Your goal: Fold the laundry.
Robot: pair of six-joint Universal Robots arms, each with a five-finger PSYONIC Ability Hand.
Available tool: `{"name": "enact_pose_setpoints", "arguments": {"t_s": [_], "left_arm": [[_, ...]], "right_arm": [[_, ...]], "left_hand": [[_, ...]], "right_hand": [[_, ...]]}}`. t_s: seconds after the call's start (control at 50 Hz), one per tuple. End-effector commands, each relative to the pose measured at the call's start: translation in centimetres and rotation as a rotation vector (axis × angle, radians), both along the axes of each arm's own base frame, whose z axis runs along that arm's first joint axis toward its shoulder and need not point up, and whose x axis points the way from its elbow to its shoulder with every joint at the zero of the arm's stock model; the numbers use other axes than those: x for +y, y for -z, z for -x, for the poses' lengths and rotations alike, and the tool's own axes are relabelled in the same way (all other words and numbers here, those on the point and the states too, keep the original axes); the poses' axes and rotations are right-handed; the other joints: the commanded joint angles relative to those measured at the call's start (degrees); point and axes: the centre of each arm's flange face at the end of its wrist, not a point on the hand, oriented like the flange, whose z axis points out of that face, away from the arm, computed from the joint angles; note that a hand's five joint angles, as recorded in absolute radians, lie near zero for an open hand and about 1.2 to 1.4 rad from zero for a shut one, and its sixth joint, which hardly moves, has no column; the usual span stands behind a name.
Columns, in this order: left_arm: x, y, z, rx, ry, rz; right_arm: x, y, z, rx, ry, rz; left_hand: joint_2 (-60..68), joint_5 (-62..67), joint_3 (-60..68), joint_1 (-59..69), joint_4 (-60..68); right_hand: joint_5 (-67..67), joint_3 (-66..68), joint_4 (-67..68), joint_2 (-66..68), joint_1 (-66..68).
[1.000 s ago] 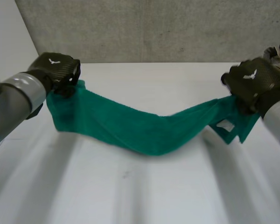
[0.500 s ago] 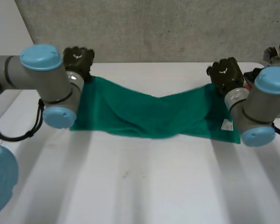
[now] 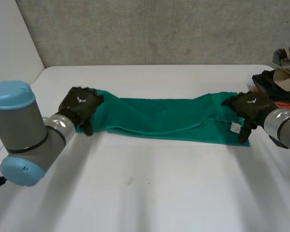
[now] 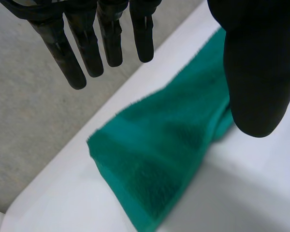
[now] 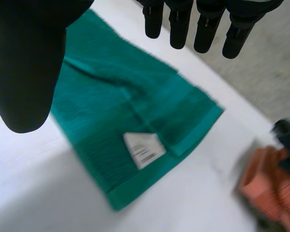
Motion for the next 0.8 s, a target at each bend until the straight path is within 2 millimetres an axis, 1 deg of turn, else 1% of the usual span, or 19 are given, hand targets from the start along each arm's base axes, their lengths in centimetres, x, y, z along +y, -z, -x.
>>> {"name": "enact_pose_setpoints", "arguments": {"t_s": [0.02,0.06,0.08,0.14,0.16,0.22,0.34,0.42,0.58,0.68,0.72,0.74,0.8], "left_arm": [[-3.1,3.4,-1.4,-0.043,-0.003,-0.003],[-4.0,4.0,-1.5,-0.047,-0.009,0.000],[-4.8,4.4,-1.6,-0.045,-0.014,0.001],[-5.8,4.7,-1.7,-0.042,-0.019,0.008],[-6.4,4.9,-1.8,-0.038,-0.021,0.012],[-7.1,5.1,-1.7,-0.027,0.001,0.015],[-7.3,5.1,-1.1,-0.011,0.050,0.012],[-7.3,5.9,-0.8,-0.017,0.058,-0.004],[-8.1,6.7,-0.5,-0.016,0.066,-0.003],[-8.3,7.4,0.3,-0.020,0.083,-0.021],[-8.4,7.5,0.7,-0.022,0.091,-0.021],[-8.5,7.5,1.0,-0.020,0.095,-0.022],[-8.8,7.7,1.1,-0.020,0.097,-0.019]], "right_arm": [[-0.7,2.5,0.1,-0.026,-0.008,-0.059],[-0.8,3.0,0.0,-0.029,-0.005,-0.062],[-0.7,3.0,0.0,-0.032,-0.004,-0.063],[-0.5,3.5,0.0,-0.042,0.001,-0.076],[-0.4,3.6,0.0,-0.043,0.001,-0.076],[-0.3,4.1,0.2,-0.044,0.008,-0.074],[-0.2,4.5,0.3,-0.045,0.011,-0.061],[-0.1,4.4,0.2,-0.046,0.009,-0.057],[-0.1,4.5,0.2,-0.046,0.007,-0.057],[0.0,4.5,0.2,-0.045,0.008,-0.060],[0.0,4.6,0.3,-0.045,0.009,-0.061],[0.0,4.6,0.3,-0.045,0.009,-0.061],[0.0,4.6,0.3,-0.045,0.009,-0.063]], "left_hand": [[9.41,9.04,9.39,9.57,9.29],[10.92,10.56,10.91,11.08,10.81],[11.60,11.23,11.58,11.76,11.48],[12.77,12.40,12.76,12.93,12.66],[14.11,13.74,14.10,14.27,14.00],[15.97,15.60,15.96,16.13,15.85],[16.48,16.11,16.47,16.64,16.37],[16.15,15.78,16.13,16.31,16.03],[15.47,15.10,15.46,15.63,15.36],[16.48,16.11,16.46,16.64,16.36],[19.15,18.78,19.14,19.31,19.04],[25.00,24.63,24.99,25.16,24.89],[33.61,33.24,33.59,33.77,33.49]], "right_hand": [[3.32,3.81,3.25,3.74,3.05],[3.32,3.81,3.25,3.74,3.05],[3.32,3.81,3.25,3.74,3.05],[3.32,3.81,3.25,3.74,3.05],[3.32,3.81,3.25,3.74,3.05],[3.32,3.81,3.25,3.74,3.05],[3.32,3.81,3.25,3.74,3.05],[3.32,3.81,3.25,3.74,3.05],[3.32,3.81,3.25,3.74,3.05],[3.32,3.81,3.25,3.74,3.05],[3.32,3.81,3.25,3.74,3.05],[3.32,3.81,3.25,3.74,3.05],[3.32,3.81,3.25,3.74,3.05]]}}
